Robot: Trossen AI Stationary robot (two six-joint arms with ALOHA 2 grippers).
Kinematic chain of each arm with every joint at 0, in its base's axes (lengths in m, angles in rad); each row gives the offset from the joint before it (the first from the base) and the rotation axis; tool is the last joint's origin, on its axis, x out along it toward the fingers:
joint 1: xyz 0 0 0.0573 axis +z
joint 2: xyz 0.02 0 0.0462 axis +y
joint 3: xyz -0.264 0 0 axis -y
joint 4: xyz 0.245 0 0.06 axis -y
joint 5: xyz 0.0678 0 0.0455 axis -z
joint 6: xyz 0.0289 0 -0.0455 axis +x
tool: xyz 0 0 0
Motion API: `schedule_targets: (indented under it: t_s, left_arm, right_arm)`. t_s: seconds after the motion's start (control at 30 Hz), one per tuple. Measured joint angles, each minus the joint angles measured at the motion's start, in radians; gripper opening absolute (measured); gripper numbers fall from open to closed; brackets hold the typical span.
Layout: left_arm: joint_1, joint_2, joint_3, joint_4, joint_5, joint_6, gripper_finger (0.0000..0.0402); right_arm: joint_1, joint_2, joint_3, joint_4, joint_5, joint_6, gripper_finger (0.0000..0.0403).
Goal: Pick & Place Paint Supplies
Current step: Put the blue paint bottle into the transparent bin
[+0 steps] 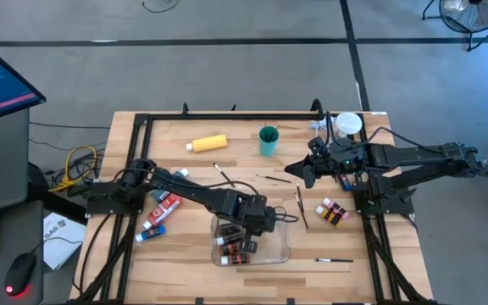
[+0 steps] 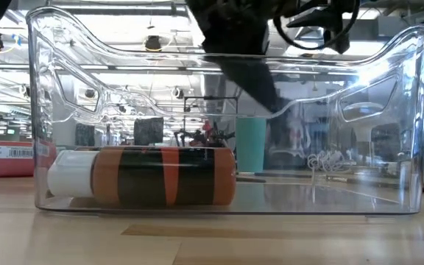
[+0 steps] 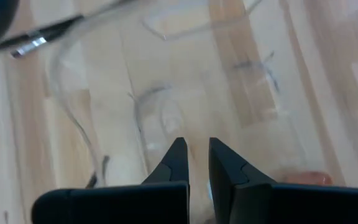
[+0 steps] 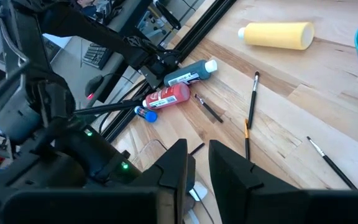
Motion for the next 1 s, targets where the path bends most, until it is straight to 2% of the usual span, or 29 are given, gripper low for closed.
schedule_targets:
  t_s: [0.57, 1.0]
  left_arm:
    - [0.058, -0.203, 0.002, 0.114, -0.202, -0.148, 0.0001]
    - [0.074, -0.248, 0.002, 0.166, -0.246, -0.168, 0.0001]
  right_arm:
    - [0.000, 0.000, 0.000, 0.000, -0.004, 0.011, 0.0061]
    - [0.000, 0.000, 0.000, 0.000, -0.004, 0.008, 0.0061]
